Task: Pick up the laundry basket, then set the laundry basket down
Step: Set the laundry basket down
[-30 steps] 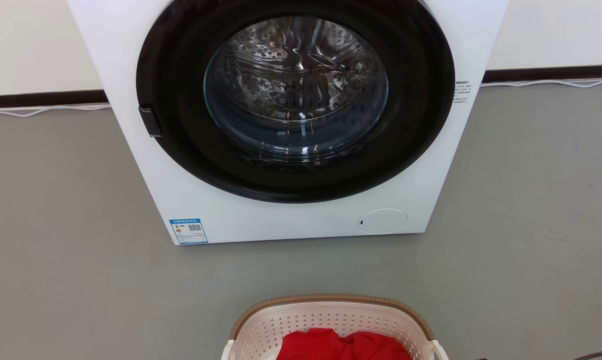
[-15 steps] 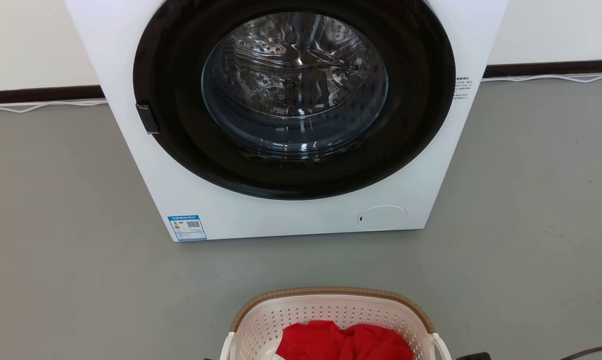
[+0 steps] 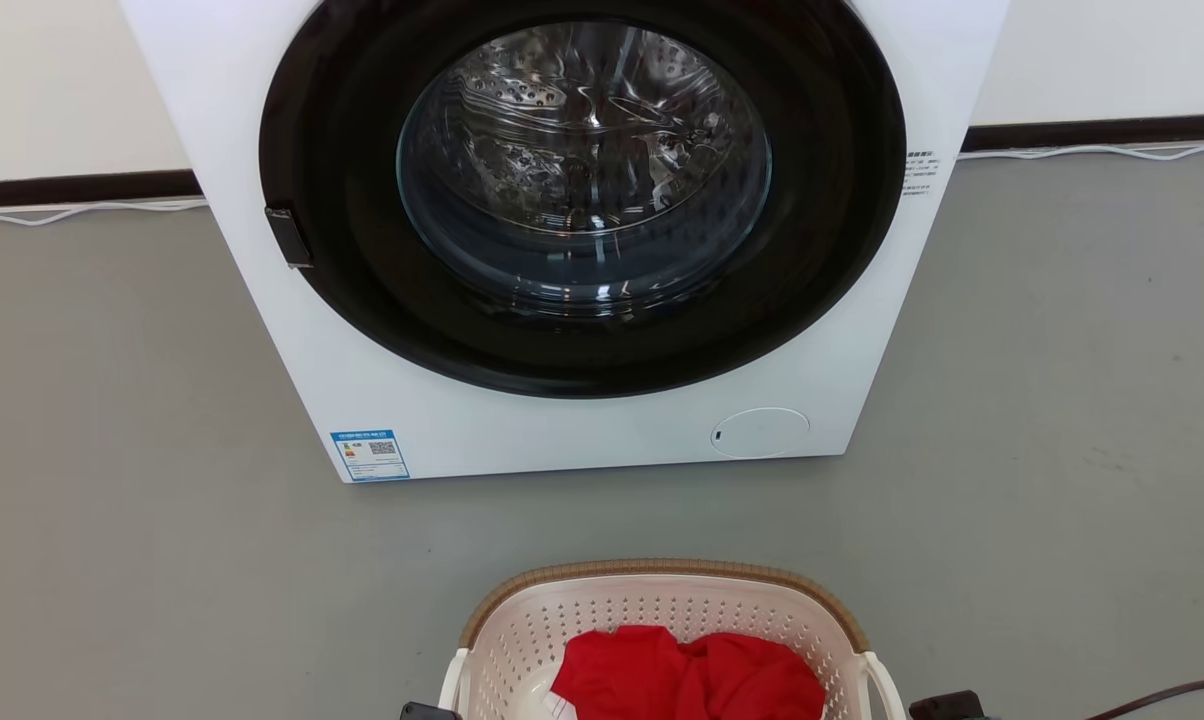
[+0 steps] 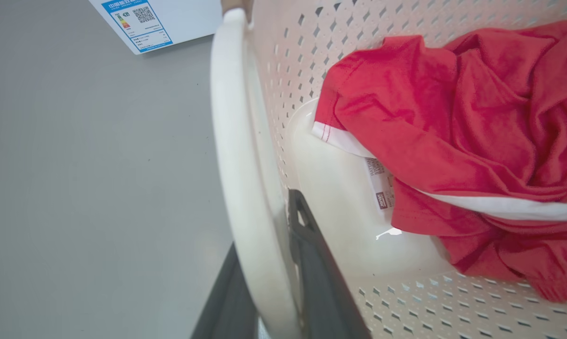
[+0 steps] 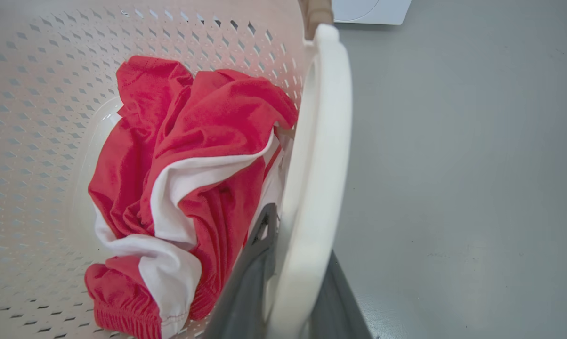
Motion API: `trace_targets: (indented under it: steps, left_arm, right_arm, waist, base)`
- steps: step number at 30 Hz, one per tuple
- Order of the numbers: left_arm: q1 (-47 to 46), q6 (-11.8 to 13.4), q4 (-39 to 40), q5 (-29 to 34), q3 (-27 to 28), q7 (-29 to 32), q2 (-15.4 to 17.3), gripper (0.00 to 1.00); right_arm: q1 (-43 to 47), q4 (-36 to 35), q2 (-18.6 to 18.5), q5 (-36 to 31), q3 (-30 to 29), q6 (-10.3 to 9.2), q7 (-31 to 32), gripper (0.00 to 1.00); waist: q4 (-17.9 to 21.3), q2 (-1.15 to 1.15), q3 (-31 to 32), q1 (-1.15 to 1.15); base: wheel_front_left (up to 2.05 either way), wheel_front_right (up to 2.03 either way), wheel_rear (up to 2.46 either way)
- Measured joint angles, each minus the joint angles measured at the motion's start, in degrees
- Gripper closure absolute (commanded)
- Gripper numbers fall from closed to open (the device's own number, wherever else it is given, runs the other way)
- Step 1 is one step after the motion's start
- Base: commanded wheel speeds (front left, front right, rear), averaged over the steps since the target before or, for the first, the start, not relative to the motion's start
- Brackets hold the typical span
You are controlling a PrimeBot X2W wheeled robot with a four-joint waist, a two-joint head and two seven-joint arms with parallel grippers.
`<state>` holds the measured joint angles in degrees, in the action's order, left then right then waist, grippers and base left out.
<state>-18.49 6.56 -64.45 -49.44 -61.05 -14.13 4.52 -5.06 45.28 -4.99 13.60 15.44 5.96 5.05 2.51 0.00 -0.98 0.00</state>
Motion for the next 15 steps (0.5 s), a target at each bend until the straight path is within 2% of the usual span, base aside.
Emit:
trace_targets:
  steps: [5, 15]
  left_arm:
    - [-0.8, 0.0, -0.4, 0.0, 0.2, 0.0, -0.2, 1.0]
    - [-7.6, -0.1, -1.0, 0.7, 2.1, 0.0, -0.5, 1.0]
  right_arm:
    - [-0.4, 0.0, 0.1, 0.0, -0.3, 0.0, 0.0, 1.0]
    - [-7.0, 0.1, 0.2, -1.6, -2.0, 0.01, -0.5, 1.0]
  waist:
    - [0.0, 0.0, -0.8, 0.0]
    - [-0.1, 0.0, -5.8, 0.0]
  base:
    - [0.0, 0.0, 0.0]
    - [0.0, 0.0, 0.0]
